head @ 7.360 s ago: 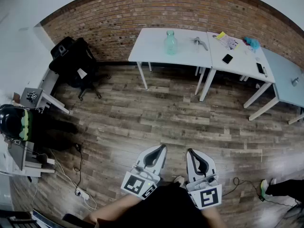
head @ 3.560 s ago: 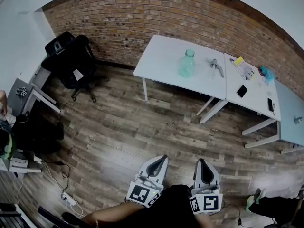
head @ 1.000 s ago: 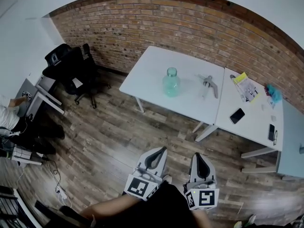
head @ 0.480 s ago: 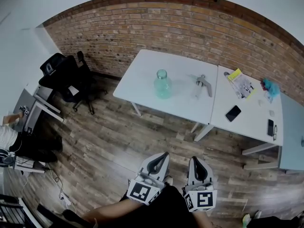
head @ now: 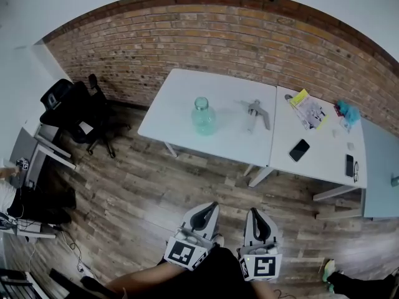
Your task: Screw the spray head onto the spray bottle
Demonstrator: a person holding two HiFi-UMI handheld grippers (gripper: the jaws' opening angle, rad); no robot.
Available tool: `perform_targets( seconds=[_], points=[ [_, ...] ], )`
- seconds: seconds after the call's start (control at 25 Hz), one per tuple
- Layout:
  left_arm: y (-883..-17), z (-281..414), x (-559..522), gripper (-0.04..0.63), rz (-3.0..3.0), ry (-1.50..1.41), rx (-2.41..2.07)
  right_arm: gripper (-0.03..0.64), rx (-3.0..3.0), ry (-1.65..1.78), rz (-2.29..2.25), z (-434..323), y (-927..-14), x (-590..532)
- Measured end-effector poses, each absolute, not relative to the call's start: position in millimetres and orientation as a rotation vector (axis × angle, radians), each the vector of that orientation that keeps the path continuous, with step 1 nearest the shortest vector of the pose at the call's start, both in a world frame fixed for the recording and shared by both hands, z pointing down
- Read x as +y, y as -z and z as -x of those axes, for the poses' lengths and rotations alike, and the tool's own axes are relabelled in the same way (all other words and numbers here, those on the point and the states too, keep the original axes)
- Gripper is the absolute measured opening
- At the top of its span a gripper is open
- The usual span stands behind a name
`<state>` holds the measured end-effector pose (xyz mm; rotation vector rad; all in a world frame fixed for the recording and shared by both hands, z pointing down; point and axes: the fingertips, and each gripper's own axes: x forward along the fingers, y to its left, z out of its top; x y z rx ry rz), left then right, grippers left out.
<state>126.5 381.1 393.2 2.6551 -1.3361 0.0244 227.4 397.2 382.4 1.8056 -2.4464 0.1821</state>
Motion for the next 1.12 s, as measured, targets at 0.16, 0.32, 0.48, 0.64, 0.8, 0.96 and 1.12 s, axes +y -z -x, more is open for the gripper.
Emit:
perform_targets(
  seconds=[0.16, 0.32, 0.48, 0.64, 0.8, 0.96, 1.12],
  points=[
    [-399, -122, 364, -0.002, -2.664, -0.034, -1.335, 0.008, -2.441, -0.178, -1.81, -222, -382, 378],
    [-399, -118, 346, -0.002, -2.651, -0.031, -1.314, 0.008, -2.438, -0.205, -1.792, -211, -386, 358],
    [-403, -111, 329, -0.002, -2.648, -0.041, -1.318, 0.008, -2.435, -0.212, -1.803, -205, -385, 337],
    [-403, -104, 308, -0.002, -2.633, -0.019, -1.331, 0.008, -2.428, -0.213, -1.811, -201, -388, 317],
    [-402, -95, 288, -0.002, -2.632, -0.022, -1.344, 0.008, -2.426, -0.22, -1.811, -195, -387, 297],
    [-400, -92, 267, -0.002, -2.609, -0.001, -1.341, 0.008, -2.432, -0.224, -1.798, -189, -387, 275],
    [-402, -87, 248, -0.002, -2.622, 0.003, -1.337, 0.008, -2.422, -0.226, -1.794, -184, -387, 258]
  ],
)
